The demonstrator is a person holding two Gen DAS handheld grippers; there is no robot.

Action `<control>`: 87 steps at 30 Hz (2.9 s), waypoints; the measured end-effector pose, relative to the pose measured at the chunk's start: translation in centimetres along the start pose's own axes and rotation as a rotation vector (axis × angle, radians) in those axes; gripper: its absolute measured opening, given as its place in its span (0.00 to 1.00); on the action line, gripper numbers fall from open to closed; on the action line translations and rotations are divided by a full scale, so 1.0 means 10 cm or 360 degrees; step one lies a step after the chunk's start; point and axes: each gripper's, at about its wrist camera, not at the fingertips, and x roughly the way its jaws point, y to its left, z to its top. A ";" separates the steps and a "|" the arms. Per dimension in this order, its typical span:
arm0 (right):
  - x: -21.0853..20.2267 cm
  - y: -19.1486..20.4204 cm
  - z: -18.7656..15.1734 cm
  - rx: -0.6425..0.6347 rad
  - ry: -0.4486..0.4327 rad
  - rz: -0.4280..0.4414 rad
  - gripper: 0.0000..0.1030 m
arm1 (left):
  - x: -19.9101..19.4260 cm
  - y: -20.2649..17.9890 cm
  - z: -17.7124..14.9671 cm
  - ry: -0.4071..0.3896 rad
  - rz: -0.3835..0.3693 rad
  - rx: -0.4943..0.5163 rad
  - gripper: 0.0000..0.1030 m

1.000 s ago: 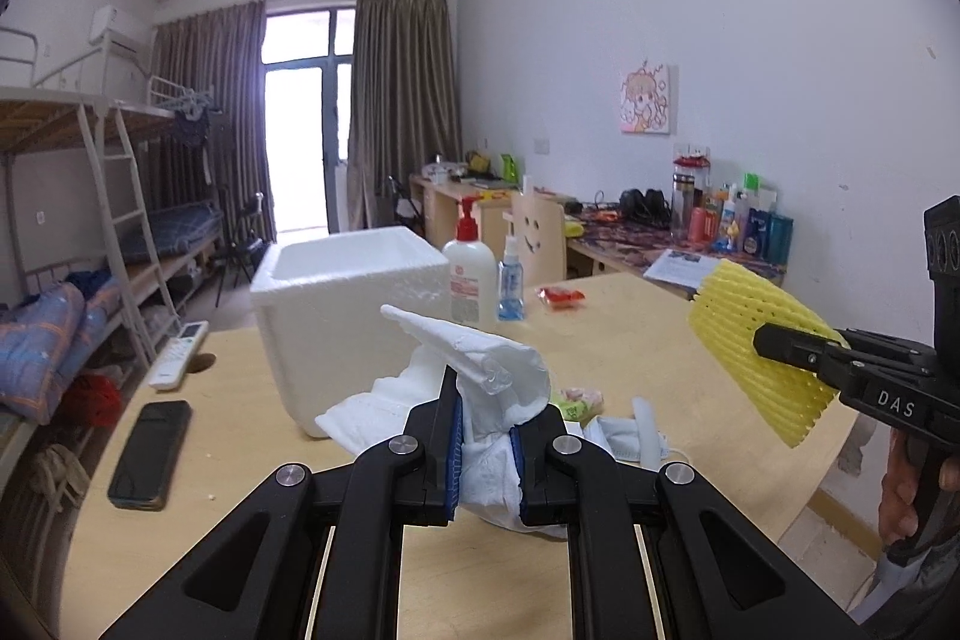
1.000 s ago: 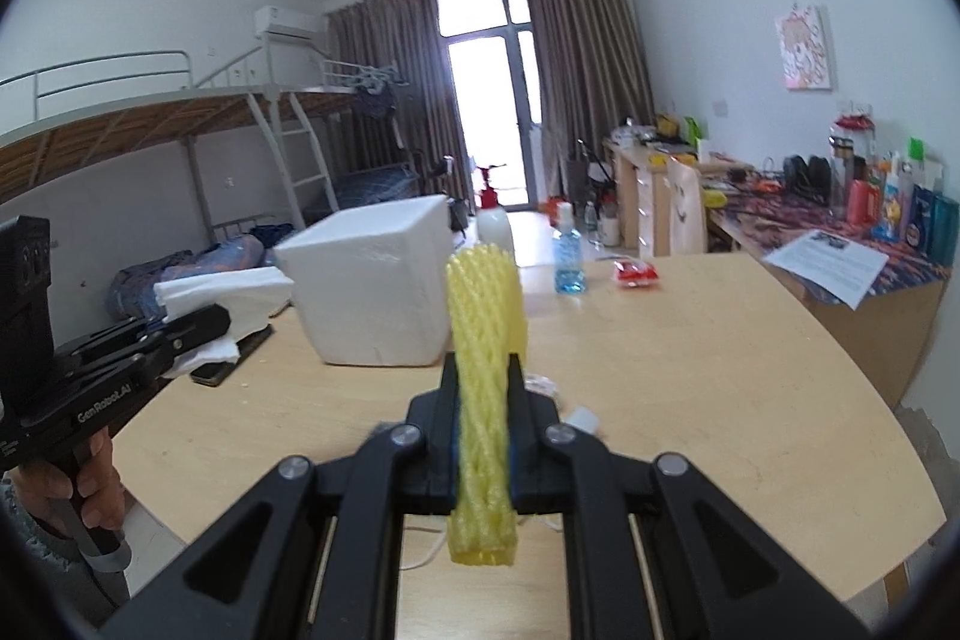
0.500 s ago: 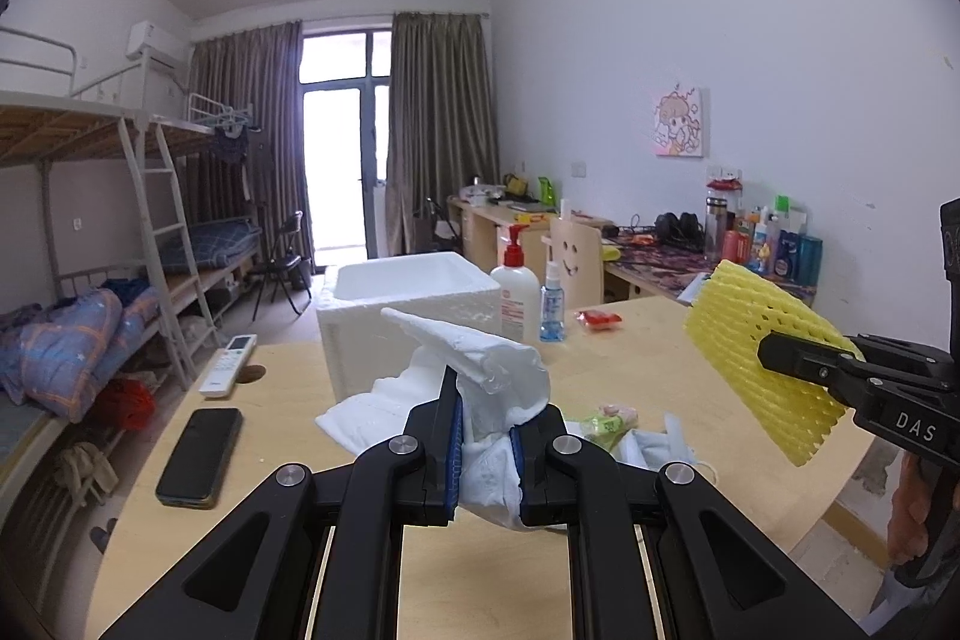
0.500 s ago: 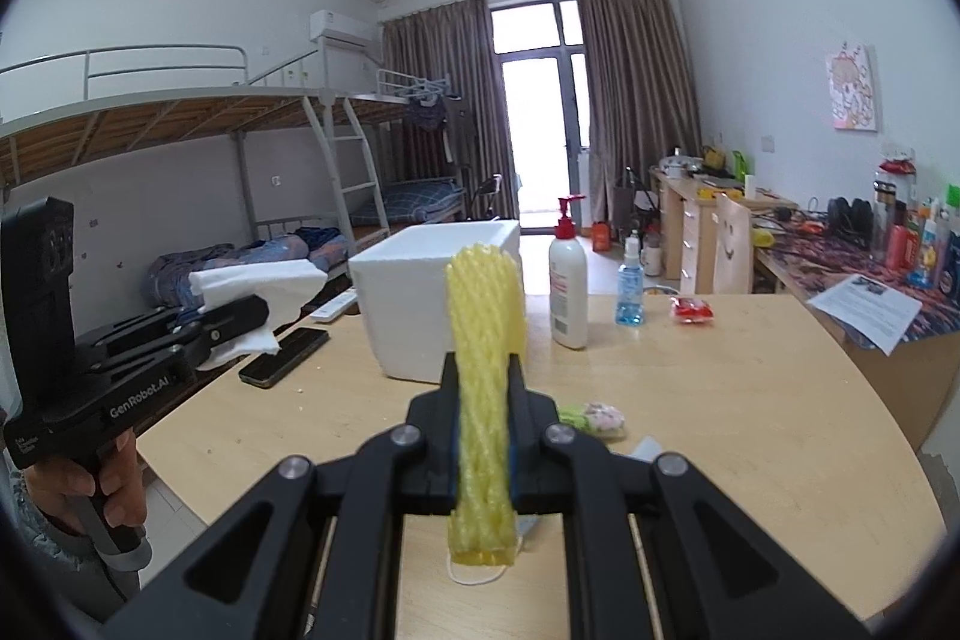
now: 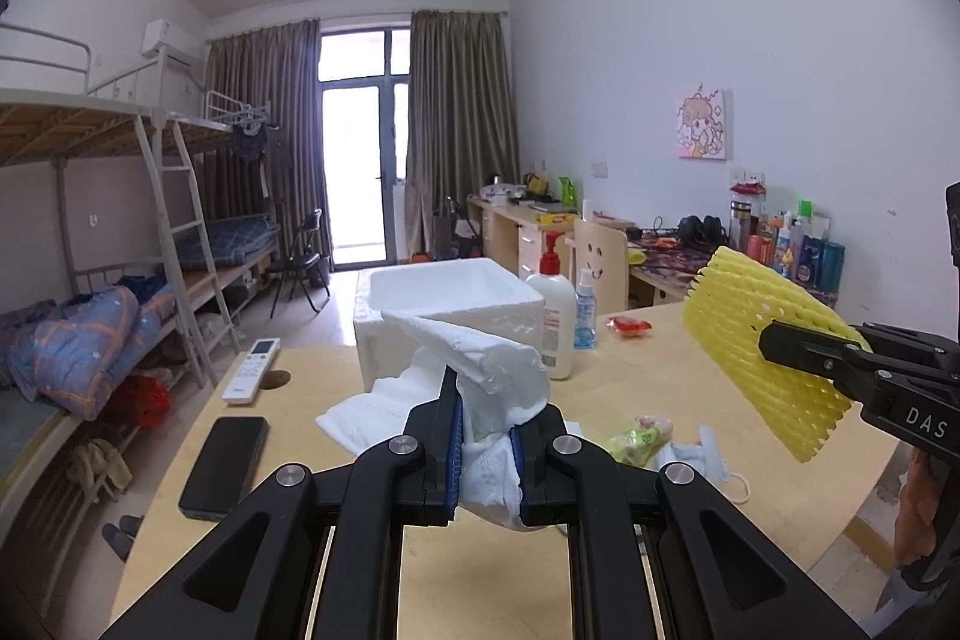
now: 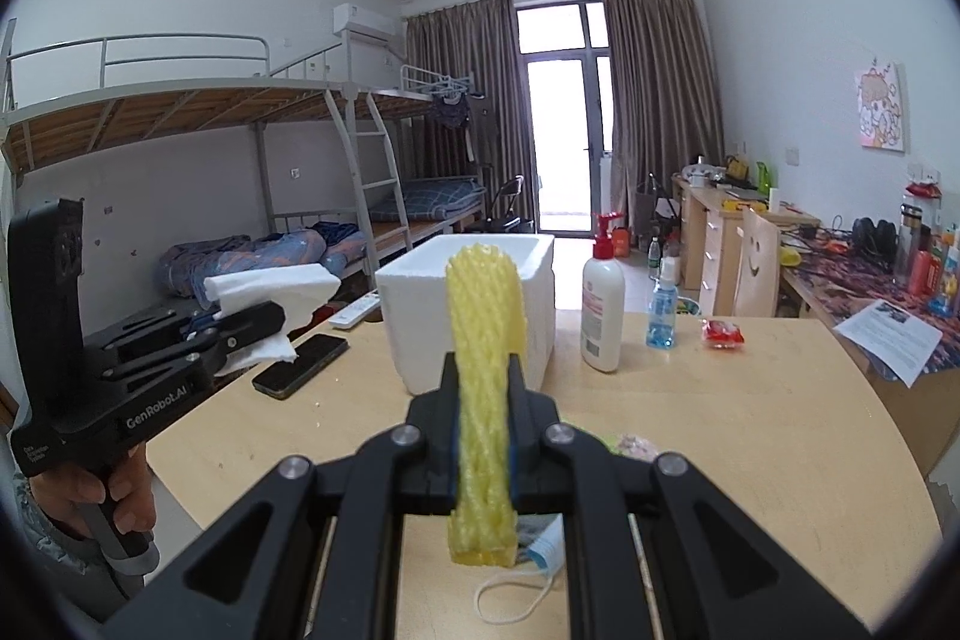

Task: Organize soft objects
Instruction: 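Lift the yellow foam net with the right gripper while the left gripper lifts the white tissue, then carry the yellow foam net over the white foam box and release it inside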

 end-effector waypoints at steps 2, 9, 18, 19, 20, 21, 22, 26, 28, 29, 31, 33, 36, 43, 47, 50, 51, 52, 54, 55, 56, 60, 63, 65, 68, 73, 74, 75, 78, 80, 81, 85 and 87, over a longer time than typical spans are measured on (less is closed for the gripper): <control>0.03 0.01 0.03 -0.0001 0.0002 0.0005 0.13 | 0.02 0.04 0.04 -0.0007 0.0002 -0.0002 0.13; 0.17 0.02 0.18 -0.0021 0.0005 0.0024 0.13 | 0.08 0.13 0.17 -0.0020 0.0021 -0.0008 0.13; 0.36 0.05 0.37 -0.0040 0.0035 0.0060 0.13 | 0.20 0.20 0.33 -0.0044 0.0033 -0.0001 0.13; 0.39 0.05 0.39 -0.0042 0.0043 0.0063 0.13 | 0.21 0.20 0.35 -0.0047 0.0034 -0.0001 0.13; 0.42 0.05 0.41 -0.0044 0.0047 0.0065 0.13 | 0.23 0.21 0.36 -0.0048 0.0039 0.0002 0.13; 0.45 0.06 0.43 -0.0047 0.0053 0.0070 0.14 | 0.26 0.22 0.37 -0.0050 0.0040 0.0004 0.13; 0.48 0.05 0.45 -0.0049 0.0056 0.0073 0.14 | 0.28 0.23 0.38 -0.0047 0.0040 0.0003 0.13; 0.59 0.08 0.54 -0.0076 0.0070 0.0074 0.13 | 0.34 0.24 0.42 -0.0039 0.0052 0.0001 0.13; 0.64 0.09 0.59 -0.0090 0.0077 0.0073 0.13 | 0.38 0.25 0.45 -0.0035 0.0044 -0.0004 0.13; 0.67 0.11 0.62 -0.0097 0.0083 0.0077 0.14 | 0.41 0.27 0.46 -0.0037 0.0039 -0.0002 0.13; 0.72 0.12 0.66 -0.0104 0.0093 0.0080 0.14 | 0.47 0.30 0.49 -0.0034 0.0038 -0.0004 0.13; 0.78 0.14 0.70 -0.0108 0.0104 0.0084 0.14 | 0.55 0.34 0.53 -0.0028 0.0035 -0.0006 0.13; 0.88 0.15 0.77 -0.0108 0.0120 0.0084 0.14 | 0.63 0.39 0.57 -0.0022 0.0026 -0.0007 0.13; 1.10 0.11 0.84 -0.0115 0.0153 0.0081 0.14 | 0.81 0.48 0.62 0.0007 0.0014 -0.0007 0.13; 1.22 0.11 0.89 -0.0128 0.0174 0.0076 0.14 | 0.92 0.52 0.67 0.0024 0.0007 -0.0012 0.13; 1.32 0.11 0.93 -0.0150 0.0183 0.0073 0.14 | 1.01 0.55 0.69 0.0033 0.0012 -0.0018 0.13; 1.34 0.12 0.93 -0.0152 0.0187 0.0074 0.14 | 1.03 0.56 0.70 0.0033 0.0016 -0.0017 0.13; 1.38 0.12 0.94 -0.0155 0.0195 0.0078 0.14 | 1.06 0.57 0.70 0.0033 0.0019 -0.0017 0.13; 1.44 0.12 0.95 -0.0155 0.0206 0.0086 0.14 | 1.12 0.59 0.72 0.0038 0.0020 -0.0023 0.13; 1.47 0.12 0.96 -0.0156 0.0211 0.0088 0.14 | 1.14 0.59 0.73 0.0040 0.0019 -0.0024 0.13; 1.51 0.11 0.97 -0.0159 0.0217 0.0090 0.14 | 1.18 0.60 0.73 0.0044 0.0021 -0.0019 0.13; 1.67 0.10 0.96 -0.0153 0.0252 0.0105 0.14 | 1.31 0.65 0.73 0.0065 0.0031 -0.0023 0.13; 1.79 0.10 0.97 -0.0147 0.0276 0.0110 0.14 | 1.38 0.69 0.72 0.0079 0.0040 -0.0030 0.13; 1.88 0.10 0.98 -0.0146 0.0293 0.0116 0.14 | 1.41 0.71 0.72 0.0084 0.0049 -0.0035 0.13; 2.01 0.09 0.98 -0.0152 0.0317 0.0126 0.14 | 1.46 0.77 0.71 0.0106 0.0070 -0.0045 0.13; 2.20 0.09 1.00 -0.0141 0.0354 0.0167 0.14 | 1.47 0.87 0.70 0.0117 0.0122 -0.0049 0.13; 2.24 0.11 1.00 -0.0140 0.0359 0.0179 0.14 | 1.48 0.89 0.70 0.0120 0.0132 -0.0050 0.13; 2.27 0.13 1.00 -0.0144 0.0365 0.0183 0.14 | 1.48 0.91 0.70 0.0122 0.0144 -0.0052 0.13; 2.34 0.14 1.00 -0.0151 0.0380 0.0191 0.14 | 1.49 0.96 0.69 0.0126 0.0160 -0.0066 0.13; 2.37 0.16 1.01 -0.0166 0.0389 0.0193 0.14 | 1.50 0.98 0.69 0.0125 0.0164 -0.0070 0.13; 2.39 0.17 1.00 -0.0169 0.0395 0.0195 0.14 | 1.50 0.99 0.69 0.0126 0.0165 -0.0072 0.13; 2.46 0.20 0.99 -0.0190 0.0417 0.0157 0.14 | 1.52 0.98 0.66 0.0137 0.0161 -0.0074 0.13; 2.52 0.17 0.99 -0.0187 0.0432 0.0151 0.14 | 1.54 0.99 0.65 0.0146 0.0155 -0.0073 0.13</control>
